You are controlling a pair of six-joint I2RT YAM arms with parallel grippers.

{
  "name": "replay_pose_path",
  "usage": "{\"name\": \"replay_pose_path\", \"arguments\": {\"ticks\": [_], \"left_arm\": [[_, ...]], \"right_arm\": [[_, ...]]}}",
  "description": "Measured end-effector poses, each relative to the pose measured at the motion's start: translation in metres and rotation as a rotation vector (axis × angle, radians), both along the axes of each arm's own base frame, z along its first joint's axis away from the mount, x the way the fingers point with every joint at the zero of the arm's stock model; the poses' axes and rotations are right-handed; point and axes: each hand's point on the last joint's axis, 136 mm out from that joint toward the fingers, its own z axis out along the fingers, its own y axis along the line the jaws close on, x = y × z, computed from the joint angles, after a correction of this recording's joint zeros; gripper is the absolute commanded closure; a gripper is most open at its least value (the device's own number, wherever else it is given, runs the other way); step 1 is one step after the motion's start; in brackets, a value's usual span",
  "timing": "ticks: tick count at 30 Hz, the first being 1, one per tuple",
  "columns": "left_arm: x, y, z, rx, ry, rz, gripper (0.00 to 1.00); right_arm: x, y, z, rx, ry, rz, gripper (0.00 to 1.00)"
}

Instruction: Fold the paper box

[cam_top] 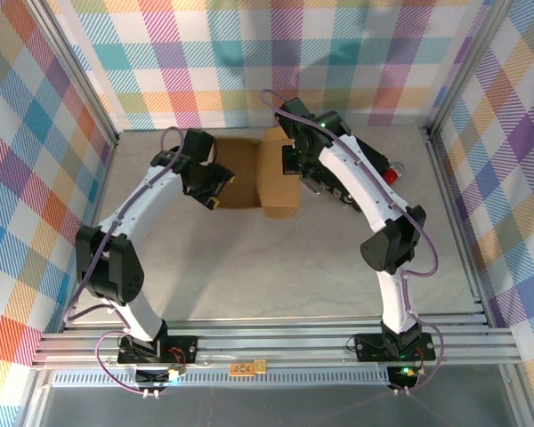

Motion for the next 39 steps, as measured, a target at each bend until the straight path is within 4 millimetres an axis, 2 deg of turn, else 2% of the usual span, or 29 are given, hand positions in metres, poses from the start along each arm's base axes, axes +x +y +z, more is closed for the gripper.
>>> {"name": "replay_pose_path", "arguments": {"ticks": [3, 5, 9, 11, 13, 16, 19, 28, 33, 39], "left_arm": [[-0.013, -0.003, 0.016, -0.048, -0.017, -0.003, 0.09], [-0.018, -0.007, 0.028, -0.086, -0.035, -0.013, 0.12], [-0.023, -0.010, 0.043, -0.130, -0.055, -0.024, 0.24], [-0.022, -0.008, 0.047, -0.140, -0.060, -0.024, 0.35], [-0.016, -0.004, 0.055, -0.150, -0.076, -0.014, 0.42], [0.002, -0.001, 0.074, -0.172, -0.127, 0.012, 0.43], [0.023, -0.007, 0.092, -0.233, -0.183, 0.056, 0.43], [0.080, -0.031, 0.111, -0.402, -0.191, 0.201, 0.42], [0.081, -0.040, 0.115, -0.466, -0.166, 0.267, 0.47], [0.085, -0.031, 0.114, -0.457, -0.171, 0.289, 0.49]], "right_arm": [[0.003, -0.009, 0.000, -0.081, -0.022, 0.051, 1.00], [0.007, -0.011, 0.001, -0.122, -0.041, 0.082, 1.00], [0.013, -0.011, -0.006, -0.183, -0.059, 0.167, 1.00], [0.014, -0.010, -0.011, -0.203, -0.061, 0.208, 1.00], [0.014, -0.010, -0.014, -0.221, -0.065, 0.244, 1.00], [0.012, -0.009, -0.015, -0.240, -0.082, 0.295, 1.00], [0.008, -0.008, -0.012, -0.255, -0.101, 0.336, 1.00], [-0.016, 0.013, -0.006, -0.352, -0.230, 0.538, 1.00], [-0.013, 0.021, 0.007, -0.372, -0.336, 0.612, 1.00], [-0.006, 0.026, 0.009, -0.407, -0.398, 0.675, 1.00]]}}
